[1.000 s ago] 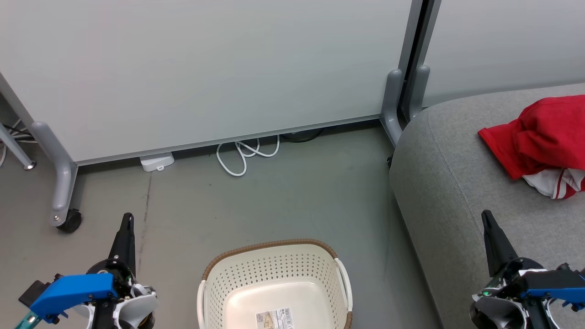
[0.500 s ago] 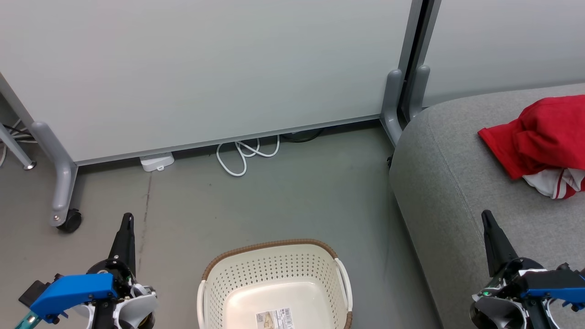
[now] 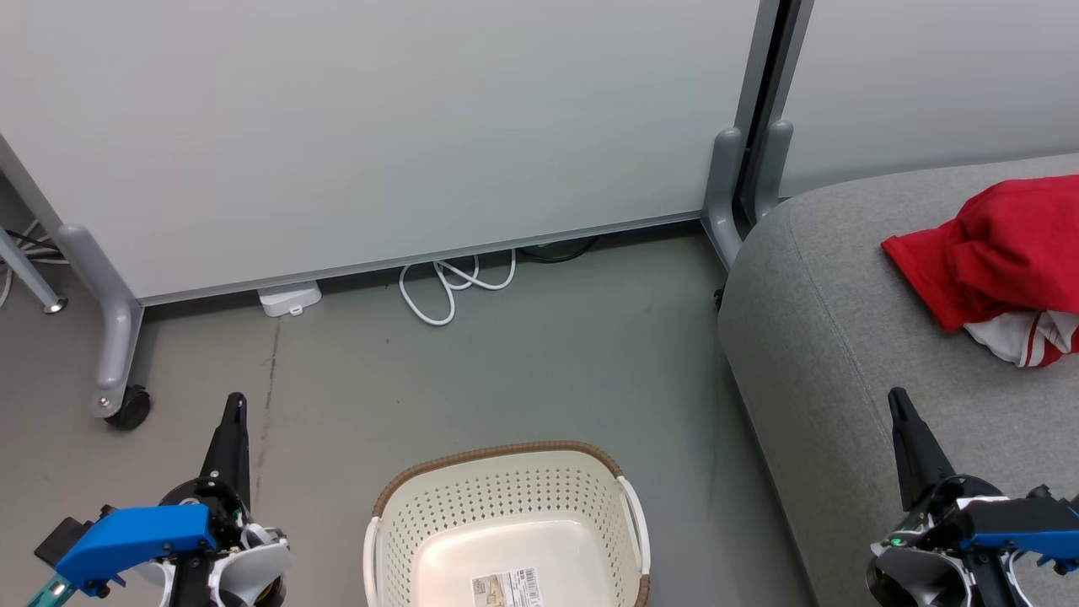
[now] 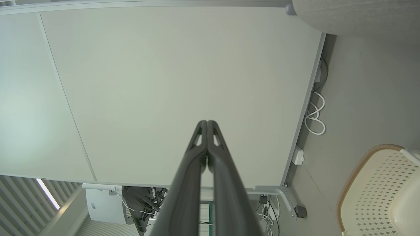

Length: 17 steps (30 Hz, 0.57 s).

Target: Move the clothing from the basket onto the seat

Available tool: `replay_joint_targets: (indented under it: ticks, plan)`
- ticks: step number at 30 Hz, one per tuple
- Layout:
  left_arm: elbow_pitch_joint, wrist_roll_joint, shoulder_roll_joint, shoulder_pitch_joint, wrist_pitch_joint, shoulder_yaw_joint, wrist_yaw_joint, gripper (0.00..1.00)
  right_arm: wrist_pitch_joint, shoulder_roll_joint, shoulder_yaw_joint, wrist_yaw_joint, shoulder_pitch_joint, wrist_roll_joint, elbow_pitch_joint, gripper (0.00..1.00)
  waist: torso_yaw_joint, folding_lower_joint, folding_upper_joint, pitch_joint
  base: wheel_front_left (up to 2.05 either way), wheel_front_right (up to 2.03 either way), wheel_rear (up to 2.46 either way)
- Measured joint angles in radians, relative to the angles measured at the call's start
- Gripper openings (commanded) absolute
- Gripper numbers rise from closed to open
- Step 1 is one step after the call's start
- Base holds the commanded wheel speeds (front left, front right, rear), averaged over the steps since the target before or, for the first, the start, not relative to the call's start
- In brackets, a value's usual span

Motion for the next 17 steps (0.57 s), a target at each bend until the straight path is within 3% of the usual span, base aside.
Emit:
replay_joint_targets:
  ticks: [17]
  plan:
    - [0.0,0.0,0.0,0.0,0.0,0.0,0.0,0.0,0.0,0.0,0.0,0.0,0.0,0.0,0.0,0.0,0.0,0.0,0.0,0.0,0.0,0.0,0.0]
